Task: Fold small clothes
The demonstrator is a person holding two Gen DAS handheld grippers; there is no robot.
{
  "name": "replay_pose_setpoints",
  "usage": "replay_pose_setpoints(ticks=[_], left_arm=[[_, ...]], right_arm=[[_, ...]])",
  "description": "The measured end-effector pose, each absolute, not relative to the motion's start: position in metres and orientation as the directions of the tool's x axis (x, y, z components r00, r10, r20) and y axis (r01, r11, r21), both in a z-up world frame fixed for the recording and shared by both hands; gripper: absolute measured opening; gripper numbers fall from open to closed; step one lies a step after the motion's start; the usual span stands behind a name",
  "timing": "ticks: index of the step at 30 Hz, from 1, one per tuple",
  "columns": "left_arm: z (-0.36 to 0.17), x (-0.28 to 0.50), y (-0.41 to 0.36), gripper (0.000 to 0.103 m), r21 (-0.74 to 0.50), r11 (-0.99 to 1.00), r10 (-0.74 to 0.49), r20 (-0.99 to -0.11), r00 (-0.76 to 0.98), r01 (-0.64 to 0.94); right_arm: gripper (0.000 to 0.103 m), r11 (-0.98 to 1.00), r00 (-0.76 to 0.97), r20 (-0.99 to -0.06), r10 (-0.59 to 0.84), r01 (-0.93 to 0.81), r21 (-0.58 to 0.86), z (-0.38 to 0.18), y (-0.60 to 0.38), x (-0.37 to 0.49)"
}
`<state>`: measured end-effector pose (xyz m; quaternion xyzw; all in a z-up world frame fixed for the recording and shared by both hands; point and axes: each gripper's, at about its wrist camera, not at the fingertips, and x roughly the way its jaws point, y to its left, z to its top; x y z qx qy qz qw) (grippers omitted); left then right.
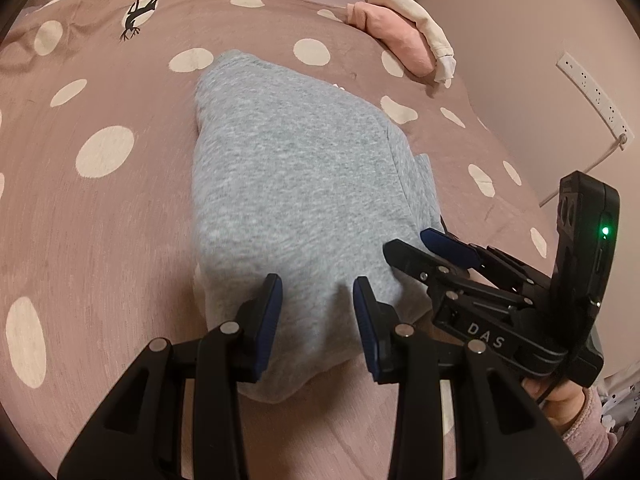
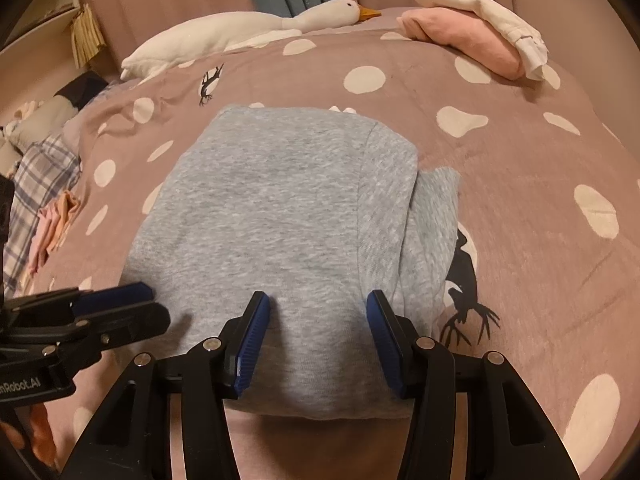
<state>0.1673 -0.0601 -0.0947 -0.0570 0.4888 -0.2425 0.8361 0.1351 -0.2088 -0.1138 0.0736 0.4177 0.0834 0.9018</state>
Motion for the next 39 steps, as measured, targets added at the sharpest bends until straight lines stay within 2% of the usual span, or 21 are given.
replay_pose_setpoints(ticks=[24, 31, 39], left_arm=[[-0.097, 0.140, -0.032, 0.037, -0.379, 0.883, -0.464, -0.794, 0.393, 0.276], [-0.104, 0.134, -0.006, 0.039, -0.389, 0.898, -0.439, -0.810, 0.388, 0.204], [-0.092, 0.118, 0.023, 0.053, -0.435, 0.886, -0.459, -0.779, 0.426, 0.159]], right_arm=[[0.052, 0.973, 0.625, -0.751, 0.213, -0.066, 0.222, -0.113, -0.213, 0.130], [0.052, 0.975, 0.622, -0.757, 0.200, -0.054, 0.213, -0.112, -0.213, 0.127], [0.052, 0.974, 0.618, -0.761, 0.198, -0.041, 0.221, -0.110, -0.215, 0.120]])
